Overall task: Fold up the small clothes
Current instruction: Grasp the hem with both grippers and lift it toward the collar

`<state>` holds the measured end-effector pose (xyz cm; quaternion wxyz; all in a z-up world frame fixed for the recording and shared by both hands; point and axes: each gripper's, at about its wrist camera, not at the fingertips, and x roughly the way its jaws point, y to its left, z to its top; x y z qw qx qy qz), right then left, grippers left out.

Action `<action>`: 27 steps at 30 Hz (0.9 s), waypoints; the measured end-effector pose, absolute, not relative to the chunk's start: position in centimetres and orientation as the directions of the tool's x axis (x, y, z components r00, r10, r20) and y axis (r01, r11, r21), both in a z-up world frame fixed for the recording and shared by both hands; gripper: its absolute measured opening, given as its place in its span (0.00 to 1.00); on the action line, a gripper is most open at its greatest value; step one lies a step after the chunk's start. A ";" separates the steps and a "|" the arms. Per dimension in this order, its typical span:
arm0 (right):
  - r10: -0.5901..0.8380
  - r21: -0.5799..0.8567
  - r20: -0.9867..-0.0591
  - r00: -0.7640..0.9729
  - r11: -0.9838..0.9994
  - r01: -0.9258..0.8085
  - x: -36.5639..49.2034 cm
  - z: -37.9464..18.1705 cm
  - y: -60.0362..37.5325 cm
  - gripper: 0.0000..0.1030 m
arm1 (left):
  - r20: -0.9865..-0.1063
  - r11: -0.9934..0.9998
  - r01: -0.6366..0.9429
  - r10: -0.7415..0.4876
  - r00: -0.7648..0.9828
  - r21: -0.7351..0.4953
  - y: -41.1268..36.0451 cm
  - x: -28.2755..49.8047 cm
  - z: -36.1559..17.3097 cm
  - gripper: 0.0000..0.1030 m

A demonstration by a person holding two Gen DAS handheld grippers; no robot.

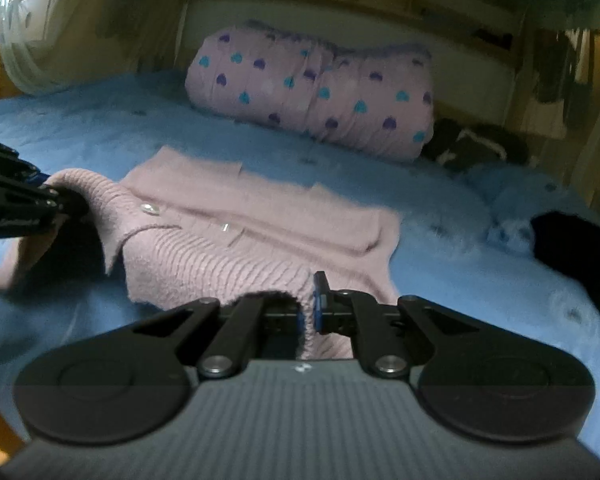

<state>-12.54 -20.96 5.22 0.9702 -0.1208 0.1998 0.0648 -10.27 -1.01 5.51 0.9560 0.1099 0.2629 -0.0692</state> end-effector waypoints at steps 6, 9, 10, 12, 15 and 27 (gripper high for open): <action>0.080 -0.257 -0.340 0.937 0.951 -0.174 -9.3 7.8 -20.7 0.08 | -0.481 0.967 0.176 -0.069 0.874 0.182 -1.3 -5.8 8.5 0.14; 0.079 -0.275 -0.312 0.947 0.946 -0.169 -7.3 8.8 -20.7 0.08 | -0.466 0.964 0.173 -0.062 0.883 0.201 -1.7 -3.5 9.9 0.14; 0.079 -0.280 -0.304 0.949 0.945 -0.168 -6.6 9.2 -20.7 0.08 | -0.459 0.962 0.175 -0.061 0.886 0.210 -1.8 -2.7 10.4 0.14; 0.077 -0.290 -0.286 0.955 0.943 -0.163 -5.3 9.9 -20.8 0.08 | -0.444 0.959 0.175 -0.061 0.894 0.221 -2.1 -1.1 11.2 0.14; 0.069 -0.318 -0.263 0.962 0.935 -0.155 -3.2 10.9 -20.9 0.08 | -0.430 0.956 0.172 -0.056 0.901 0.236 -2.5 1.7 12.2 0.14; 0.020 -0.393 -0.282 0.959 0.910 -0.134 7.1 10.1 -20.6 0.08 | -0.503 0.953 0.194 -0.053 0.863 0.232 -3.4 15.3 9.2 0.14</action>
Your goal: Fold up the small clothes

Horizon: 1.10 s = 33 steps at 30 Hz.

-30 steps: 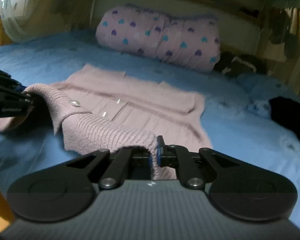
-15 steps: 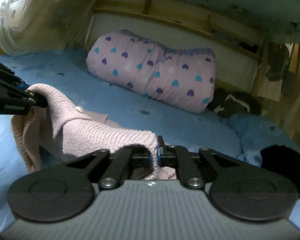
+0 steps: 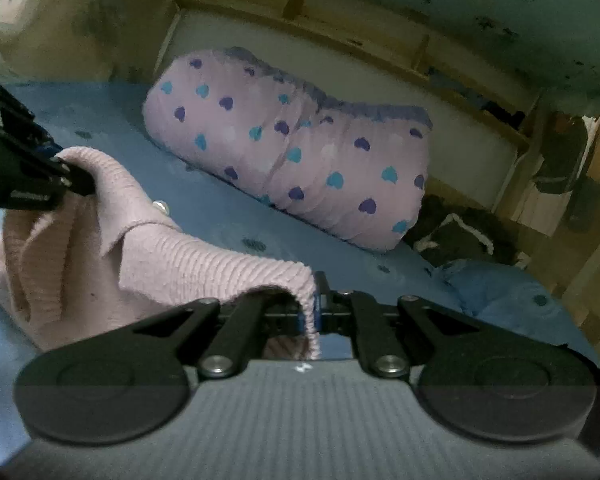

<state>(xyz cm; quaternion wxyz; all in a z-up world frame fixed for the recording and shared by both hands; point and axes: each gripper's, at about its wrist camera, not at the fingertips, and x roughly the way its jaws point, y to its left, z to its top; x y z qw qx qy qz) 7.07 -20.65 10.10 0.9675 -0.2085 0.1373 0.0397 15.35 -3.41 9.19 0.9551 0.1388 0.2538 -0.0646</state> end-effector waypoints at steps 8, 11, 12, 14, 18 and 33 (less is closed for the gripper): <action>-0.005 -0.384 -0.371 0.929 0.911 -0.148 13.6 5.0 -20.7 0.08 | -0.596 0.946 0.227 -0.047 0.802 0.231 -3.5 21.8 2.8 0.15; -0.008 -0.372 -0.404 0.915 0.915 -0.156 15.3 3.4 -20.7 0.08 | -0.628 0.941 0.246 -0.047 0.777 0.234 -3.7 23.6 1.1 0.15; -0.009 -0.371 -0.415 0.910 0.915 -0.160 15.8 2.9 -20.7 0.08 | -0.637 0.939 0.251 -0.046 0.770 0.235 -3.7 24.0 0.7 0.15; -0.013 -0.369 -0.444 0.896 0.914 -0.170 16.7 1.9 -20.7 0.08 | -0.644 0.936 0.257 -0.045 0.764 0.239 -3.9 24.2 0.2 0.16; -0.006 -0.335 -0.515 0.857 0.922 -0.194 18.1 0.4 -21.1 0.10 | -0.657 0.940 0.259 -0.052 0.752 0.222 -3.9 24.2 0.7 0.29; 0.029 -0.275 -0.481 0.876 0.944 -0.182 13.9 4.7 -23.4 0.48 | -0.614 0.922 0.252 -0.020 0.789 0.293 -2.9 18.2 7.0 0.73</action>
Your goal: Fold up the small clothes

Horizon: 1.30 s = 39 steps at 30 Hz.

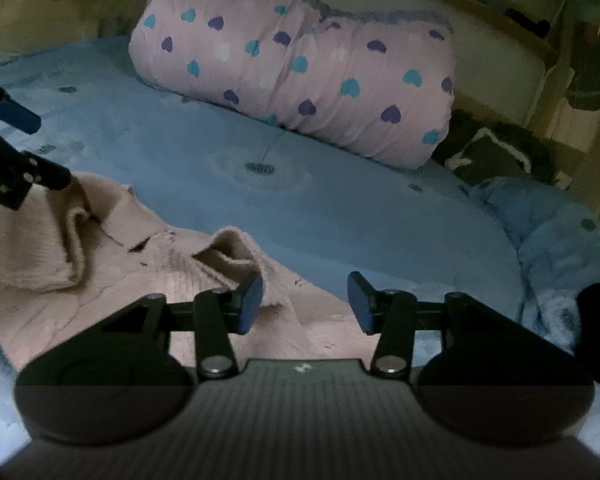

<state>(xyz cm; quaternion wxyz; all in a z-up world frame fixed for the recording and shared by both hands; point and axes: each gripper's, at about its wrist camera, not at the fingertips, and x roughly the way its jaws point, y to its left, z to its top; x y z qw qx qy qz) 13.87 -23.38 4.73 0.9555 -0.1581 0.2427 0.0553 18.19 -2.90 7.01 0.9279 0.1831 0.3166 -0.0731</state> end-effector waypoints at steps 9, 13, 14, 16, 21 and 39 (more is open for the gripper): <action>0.095 -0.290 -0.484 0.870 0.921 -0.262 11.4 5.9 -22.4 0.48 | -0.639 0.902 0.317 -0.063 0.766 0.292 -2.9 14.0 7.6 0.73; 0.144 -0.264 -0.523 0.840 0.910 -0.321 11.7 4.8 -21.6 0.48 | -0.672 0.856 0.423 -0.127 0.730 0.298 -4.0 12.4 6.2 0.73; 0.153 -0.264 -0.534 0.831 0.904 -0.336 11.6 4.4 -21.3 0.48 | -0.681 0.844 0.442 -0.132 0.721 0.304 -4.3 12.3 5.6 0.73; 0.171 -0.274 -0.554 0.815 0.886 -0.373 11.7 3.6 -20.7 0.48 | -0.684 0.828 0.447 -0.109 0.721 0.339 -4.9 12.2 4.3 0.73; 0.151 -0.325 -0.583 0.798 0.857 -0.399 11.9 1.6 -19.6 0.48 | -0.691 0.817 0.438 -0.069 0.720 0.375 -5.5 13.2 1.0 0.73; 0.134 -0.204 -0.516 0.846 0.940 -0.273 13.6 1.9 -22.0 0.13 | -0.562 0.946 0.133 0.060 0.825 0.296 0.9 18.2 4.1 0.13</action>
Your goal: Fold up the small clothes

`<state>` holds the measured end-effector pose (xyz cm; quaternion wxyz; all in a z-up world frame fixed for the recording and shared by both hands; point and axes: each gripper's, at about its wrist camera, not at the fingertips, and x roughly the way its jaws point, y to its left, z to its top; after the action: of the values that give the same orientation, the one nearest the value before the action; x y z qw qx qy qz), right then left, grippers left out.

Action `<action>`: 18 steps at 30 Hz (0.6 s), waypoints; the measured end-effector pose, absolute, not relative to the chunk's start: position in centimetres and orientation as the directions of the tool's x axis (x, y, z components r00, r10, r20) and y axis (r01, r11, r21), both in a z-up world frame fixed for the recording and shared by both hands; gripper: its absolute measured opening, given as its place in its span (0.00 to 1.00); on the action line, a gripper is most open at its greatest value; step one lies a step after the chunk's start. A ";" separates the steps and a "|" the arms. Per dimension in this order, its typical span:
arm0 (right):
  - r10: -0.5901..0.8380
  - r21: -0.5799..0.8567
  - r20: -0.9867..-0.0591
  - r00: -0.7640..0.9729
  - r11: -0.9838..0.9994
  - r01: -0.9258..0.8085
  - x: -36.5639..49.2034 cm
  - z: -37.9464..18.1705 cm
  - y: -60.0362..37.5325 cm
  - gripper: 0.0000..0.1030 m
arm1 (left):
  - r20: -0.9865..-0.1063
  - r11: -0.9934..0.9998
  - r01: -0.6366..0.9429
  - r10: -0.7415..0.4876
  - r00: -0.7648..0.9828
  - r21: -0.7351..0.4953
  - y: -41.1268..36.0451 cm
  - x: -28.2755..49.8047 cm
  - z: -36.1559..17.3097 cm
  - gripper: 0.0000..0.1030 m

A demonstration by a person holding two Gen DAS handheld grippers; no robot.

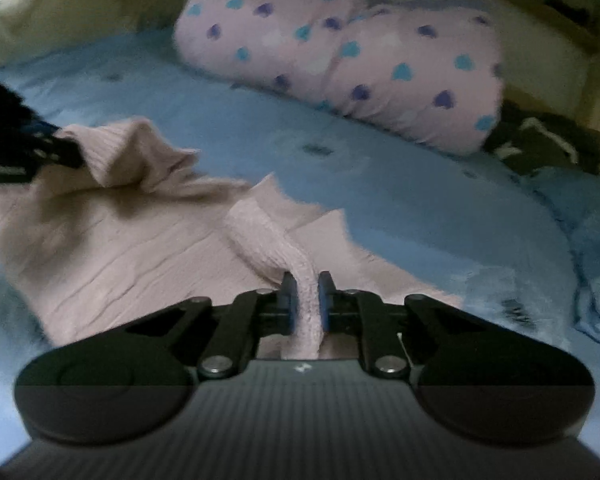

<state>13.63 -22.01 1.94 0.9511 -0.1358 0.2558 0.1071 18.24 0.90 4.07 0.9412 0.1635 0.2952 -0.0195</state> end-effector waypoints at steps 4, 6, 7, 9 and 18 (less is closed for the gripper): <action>0.049 -0.175 -0.484 0.874 0.973 -0.152 14.5 2.9 -24.6 0.12 | -0.552 0.942 0.062 0.139 0.822 0.330 3.3 20.7 3.9 0.13; 0.005 -0.162 -0.481 0.877 0.982 -0.094 15.0 2.9 -26.0 0.12 | -0.569 0.942 0.045 0.163 0.806 0.334 4.2 21.7 3.2 0.14; -0.016 -0.160 -0.482 0.876 0.985 -0.070 15.4 2.9 -26.6 0.12 | -0.581 0.943 0.043 0.168 0.796 0.331 4.6 22.3 2.8 0.14; -0.046 -0.157 -0.492 0.869 0.987 -0.036 16.1 2.4 -27.7 0.12 | -0.589 0.939 0.031 0.188 0.786 0.342 5.1 23.1 2.0 0.15; -0.112 -0.079 -0.579 0.808 0.994 0.081 18.2 -1.4 -31.4 0.13 | -0.618 0.943 -0.072 0.269 0.738 0.325 7.5 25.0 0.5 0.38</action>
<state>18.15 -31.37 -1.38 0.9504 -0.0252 0.3059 -0.0507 24.97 7.50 0.49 0.9216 0.1410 0.3496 0.0925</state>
